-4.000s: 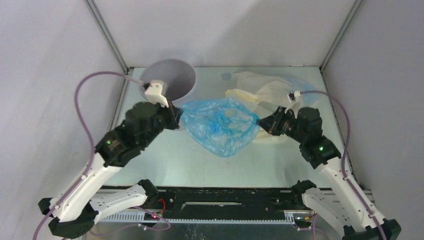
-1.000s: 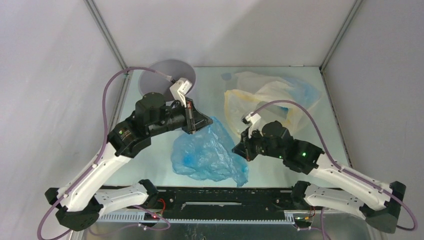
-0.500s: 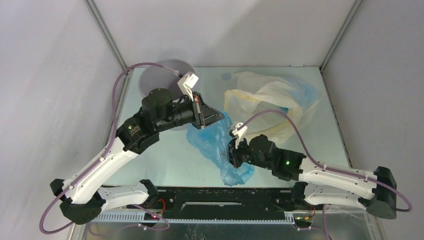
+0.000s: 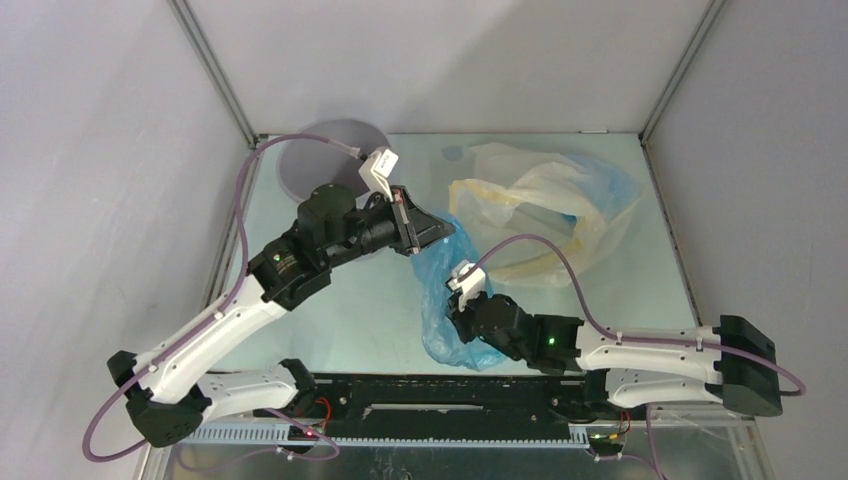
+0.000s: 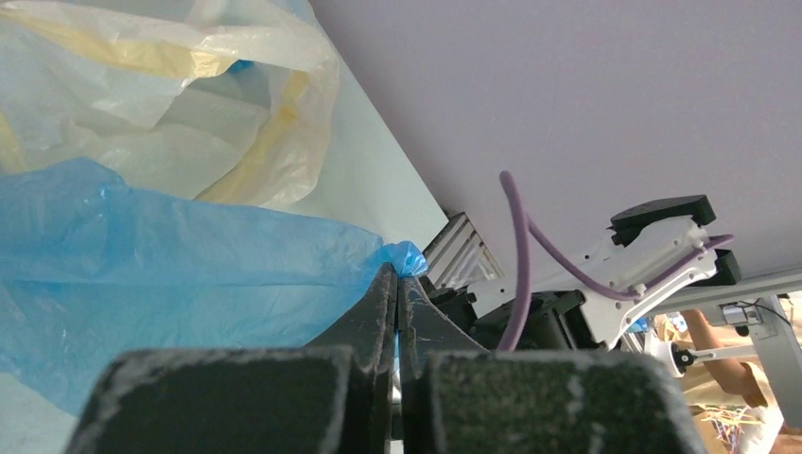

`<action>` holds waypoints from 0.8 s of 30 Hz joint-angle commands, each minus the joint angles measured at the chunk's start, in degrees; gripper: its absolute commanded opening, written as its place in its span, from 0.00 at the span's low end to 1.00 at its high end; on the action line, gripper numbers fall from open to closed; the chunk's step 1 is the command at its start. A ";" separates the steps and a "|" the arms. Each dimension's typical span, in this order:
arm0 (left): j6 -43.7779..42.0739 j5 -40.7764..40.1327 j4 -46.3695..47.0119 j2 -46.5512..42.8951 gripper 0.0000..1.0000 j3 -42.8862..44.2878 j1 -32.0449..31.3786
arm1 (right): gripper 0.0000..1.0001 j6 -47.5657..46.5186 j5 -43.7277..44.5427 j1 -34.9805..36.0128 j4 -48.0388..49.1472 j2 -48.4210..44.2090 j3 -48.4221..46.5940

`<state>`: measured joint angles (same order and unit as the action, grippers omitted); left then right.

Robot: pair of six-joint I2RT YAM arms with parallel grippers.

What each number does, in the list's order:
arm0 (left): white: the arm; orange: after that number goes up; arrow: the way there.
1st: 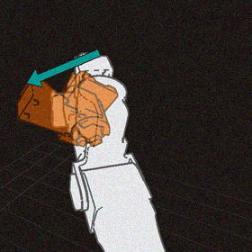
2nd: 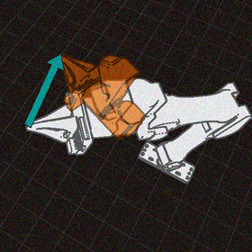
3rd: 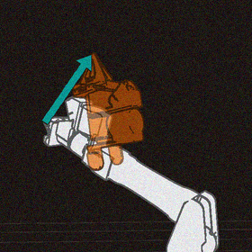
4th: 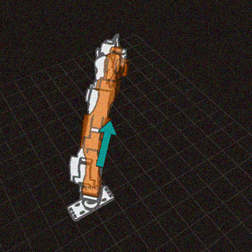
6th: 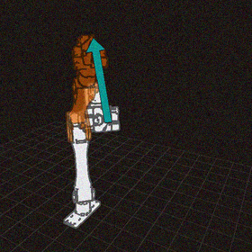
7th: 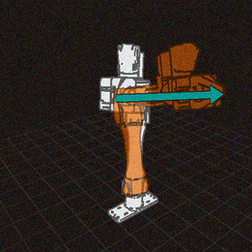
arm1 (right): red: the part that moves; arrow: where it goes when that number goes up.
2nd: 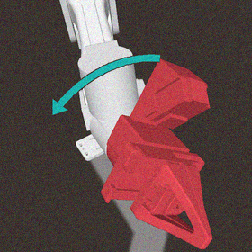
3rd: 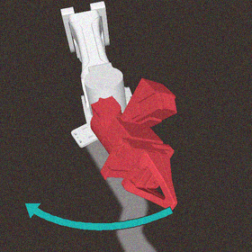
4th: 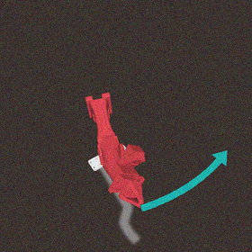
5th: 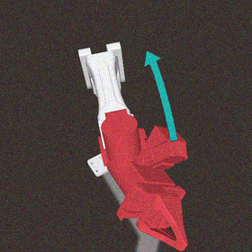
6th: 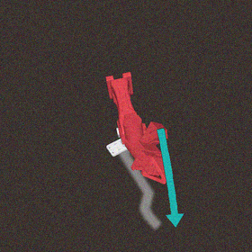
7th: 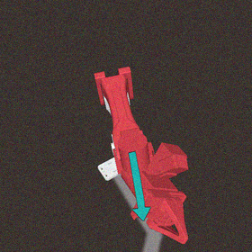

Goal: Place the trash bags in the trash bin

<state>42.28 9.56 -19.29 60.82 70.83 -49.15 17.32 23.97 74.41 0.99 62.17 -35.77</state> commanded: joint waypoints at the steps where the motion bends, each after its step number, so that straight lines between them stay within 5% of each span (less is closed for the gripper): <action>1: 1.53 -0.71 4.20 0.25 0.00 -0.78 -0.99 | 0.00 1.62 3.59 0.51 2.98 1.33 1.09; 11: -0.71 4.35 3.02 0.41 0.00 -1.70 -1.39 | 0.00 5.89 2.74 -3.79 2.96 7.41 1.15; 18: -6.80 2.48 -9.24 0.09 0.00 1.42 -1.49 | 0.00 6.30 -3.86 -9.34 6.84 4.32 3.61; 24: -5.33 4.05 -7.07 -0.46 0.00 -0.75 -1.61 | 0.00 7.00 -4.04 -11.19 10.02 4.25 4.38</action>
<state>37.87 12.23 -27.24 61.45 69.95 -50.26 23.66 20.91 63.18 5.30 67.16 -31.46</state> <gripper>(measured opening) 0.003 0.007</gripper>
